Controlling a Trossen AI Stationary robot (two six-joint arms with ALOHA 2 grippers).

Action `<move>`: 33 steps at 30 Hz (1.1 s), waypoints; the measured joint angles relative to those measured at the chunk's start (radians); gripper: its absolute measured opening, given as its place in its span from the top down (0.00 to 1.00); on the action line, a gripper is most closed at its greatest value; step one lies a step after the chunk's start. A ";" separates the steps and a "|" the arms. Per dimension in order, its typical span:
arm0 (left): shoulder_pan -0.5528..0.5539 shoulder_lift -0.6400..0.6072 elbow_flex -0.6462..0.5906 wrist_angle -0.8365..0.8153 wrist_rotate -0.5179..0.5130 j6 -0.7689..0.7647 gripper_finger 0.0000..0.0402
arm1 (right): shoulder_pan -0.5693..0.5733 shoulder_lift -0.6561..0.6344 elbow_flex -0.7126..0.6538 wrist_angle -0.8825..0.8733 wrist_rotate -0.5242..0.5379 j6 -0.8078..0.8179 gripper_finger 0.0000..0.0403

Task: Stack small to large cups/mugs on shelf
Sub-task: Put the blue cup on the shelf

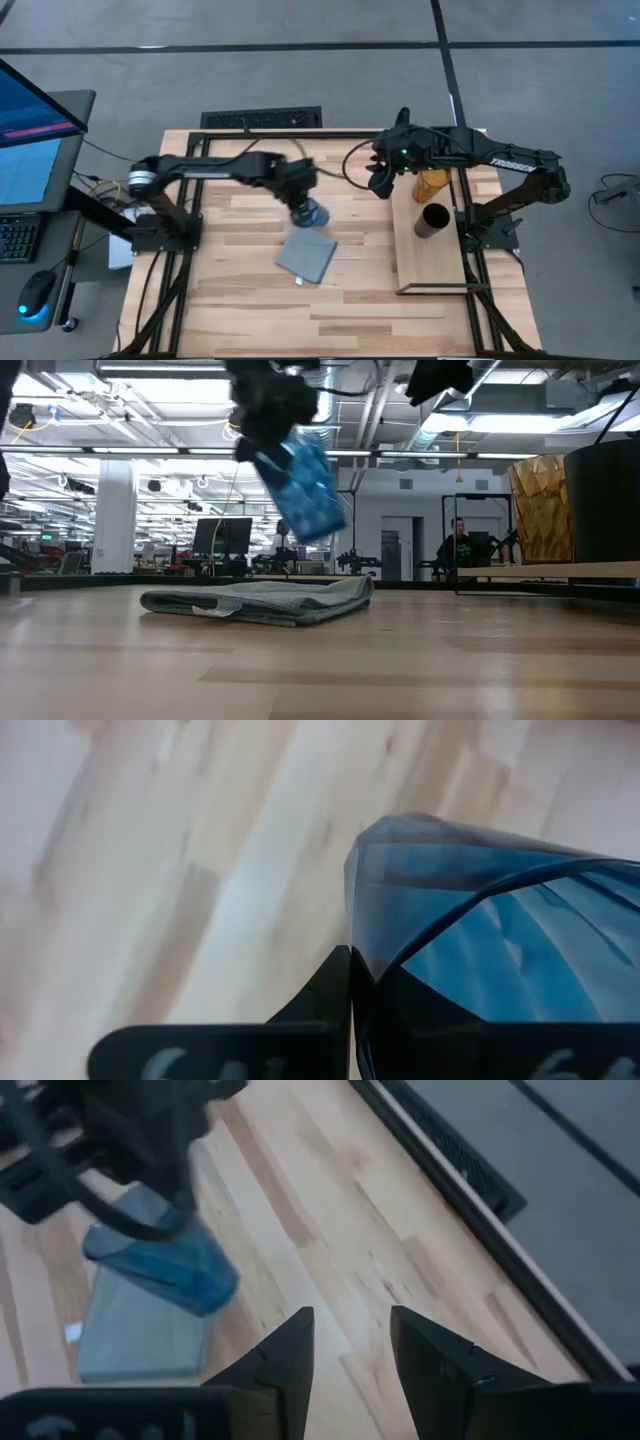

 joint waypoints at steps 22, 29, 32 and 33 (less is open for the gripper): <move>0.098 0.507 0.491 -0.168 0.062 0.203 0.99 | 0.000 0.000 0.000 -0.251 0.000 0.128 0.62; 0.096 0.514 0.604 -0.161 0.052 0.223 0.93 | 0.000 0.000 0.000 -0.254 0.000 0.128 0.62; 0.095 0.514 0.620 -0.154 0.051 0.225 0.92 | 0.000 0.000 0.000 -0.254 0.000 0.127 0.62; 0.094 0.514 0.620 -0.156 0.051 0.225 0.92 | 0.000 0.000 0.000 -0.254 0.000 0.127 0.62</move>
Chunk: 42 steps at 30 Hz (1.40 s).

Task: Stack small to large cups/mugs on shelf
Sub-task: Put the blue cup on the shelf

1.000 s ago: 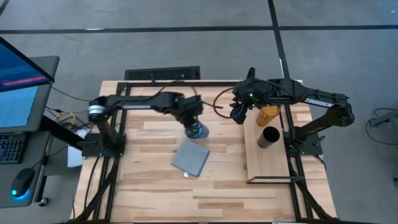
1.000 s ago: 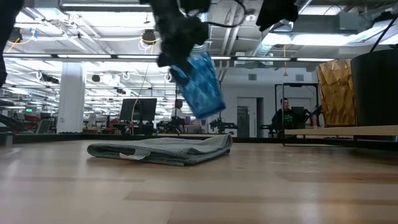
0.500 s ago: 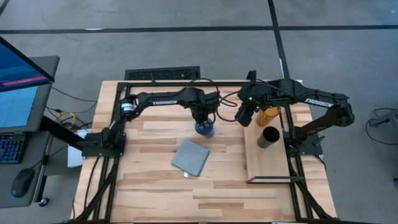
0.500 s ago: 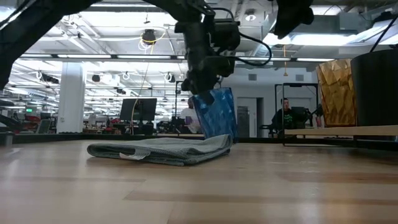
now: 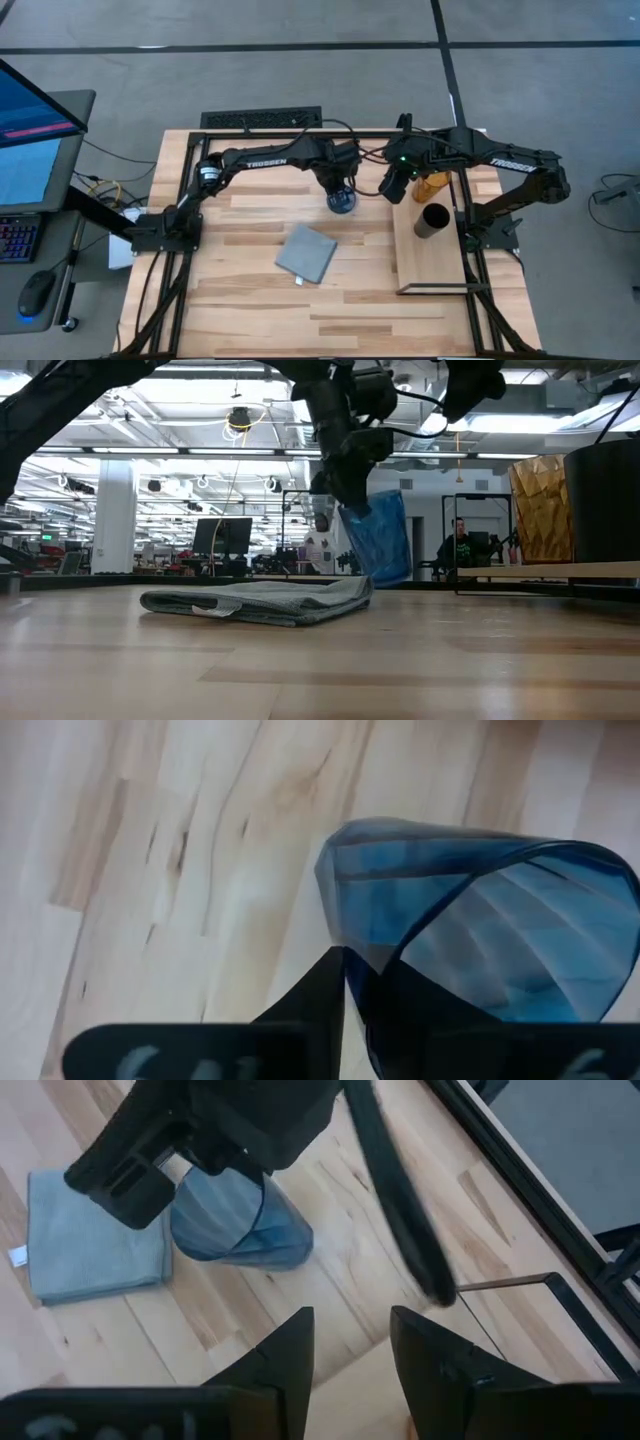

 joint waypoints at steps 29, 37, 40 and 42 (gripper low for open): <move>-0.005 0.047 0.000 0.002 0.007 -0.032 0.90 | 0.000 0.000 0.000 0.000 0.000 0.000 0.62; -0.005 0.047 0.000 0.004 0.006 -0.033 0.83 | 0.000 0.000 0.000 0.000 0.000 0.000 0.62; -0.005 0.047 0.000 0.000 0.012 -0.030 0.79 | 0.000 0.000 0.000 0.000 0.000 0.000 0.62; -0.005 0.044 0.000 -0.009 0.040 -0.021 0.76 | 0.000 0.000 0.000 0.000 0.000 0.000 0.62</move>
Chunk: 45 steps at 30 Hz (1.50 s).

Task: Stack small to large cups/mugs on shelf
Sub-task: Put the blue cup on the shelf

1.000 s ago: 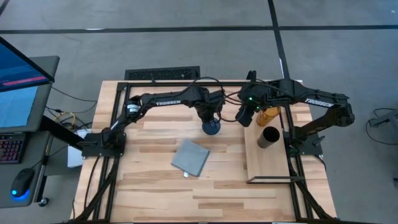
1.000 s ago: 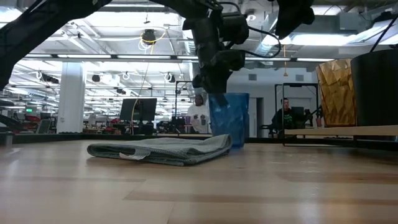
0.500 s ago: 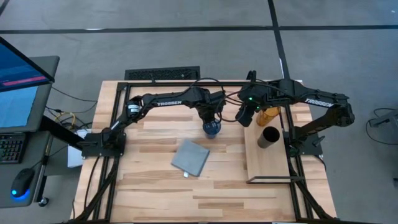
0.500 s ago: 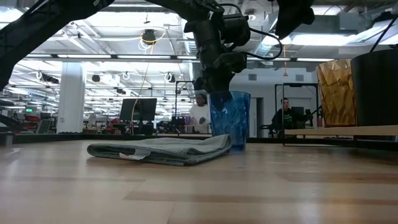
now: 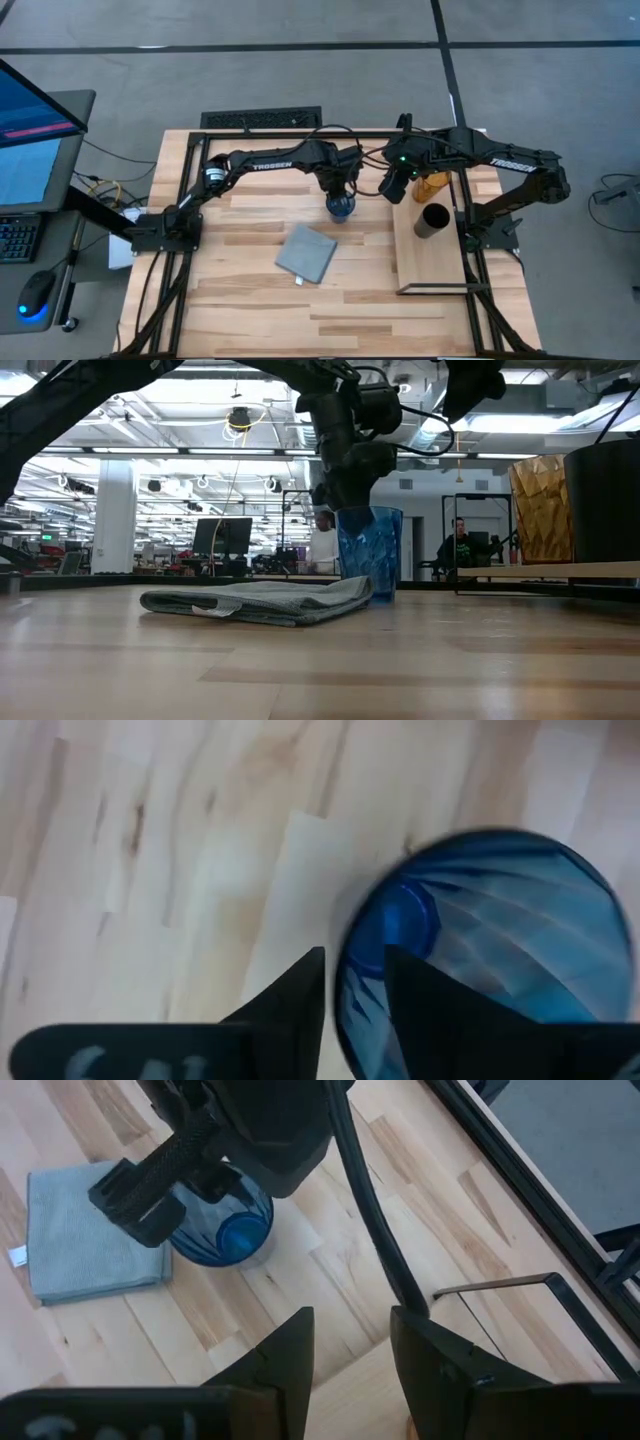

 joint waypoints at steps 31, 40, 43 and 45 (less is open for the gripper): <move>0.013 -0.887 -0.589 0.259 -0.372 -0.070 0.72 | -0.011 0.022 0.000 0.189 -0.140 0.068 0.62; 0.006 -1.240 -1.040 0.542 -0.373 -0.254 0.72 | -0.094 0.169 -0.001 0.223 -0.235 0.190 0.62; 0.004 -1.316 -1.124 0.563 -0.373 -0.285 0.72 | -0.094 0.220 0.000 0.228 -0.236 0.134 0.62; 0.005 -1.349 -1.161 0.562 -0.373 -0.313 0.72 | -0.089 0.254 -0.002 0.219 -0.237 0.107 0.62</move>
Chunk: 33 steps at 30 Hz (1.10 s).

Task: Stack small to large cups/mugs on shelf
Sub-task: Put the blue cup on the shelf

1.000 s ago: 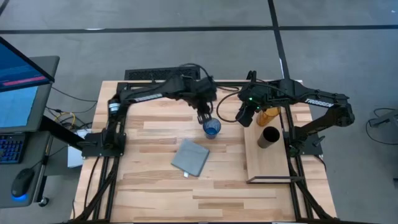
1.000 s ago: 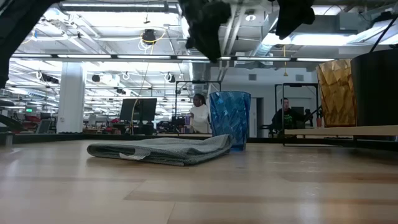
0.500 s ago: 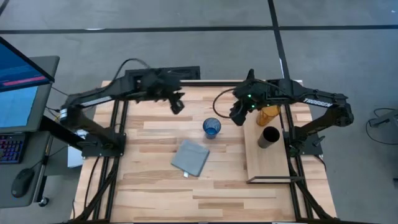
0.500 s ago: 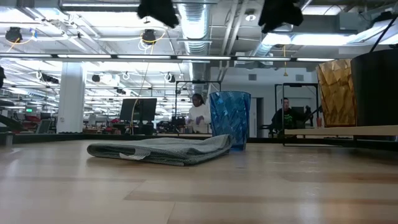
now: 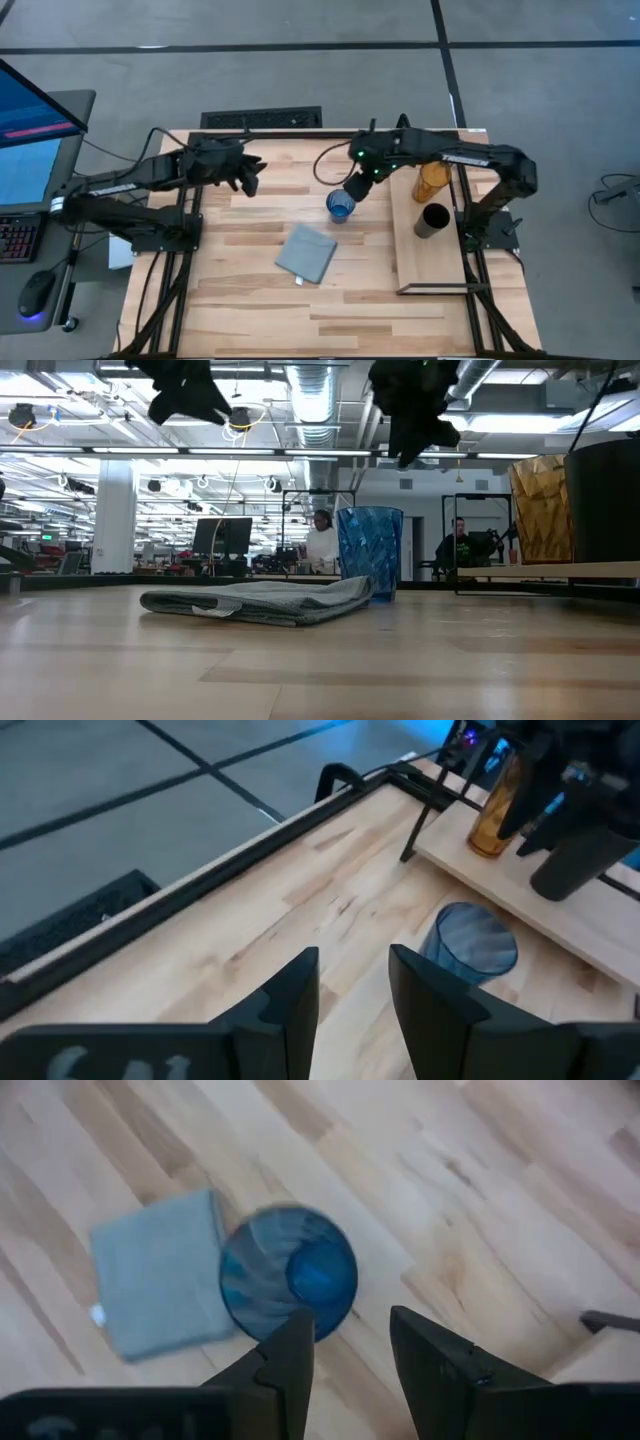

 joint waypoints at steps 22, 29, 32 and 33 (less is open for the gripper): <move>0.000 -0.029 -0.057 -0.017 0.000 -0.039 0.72 | 0.061 0.226 0.003 0.003 0.006 -0.014 0.62; 0.000 -0.029 -0.057 -0.025 0.000 -0.039 0.72 | 0.060 0.224 0.019 -0.009 0.002 0.012 0.62; 0.000 -0.029 -0.057 -0.027 0.000 -0.029 0.72 | 0.060 0.225 0.029 -0.004 0.003 0.007 0.62; 0.000 -0.029 -0.057 -0.028 0.000 -0.029 0.72 | 0.060 0.225 0.029 -0.002 0.003 0.006 0.62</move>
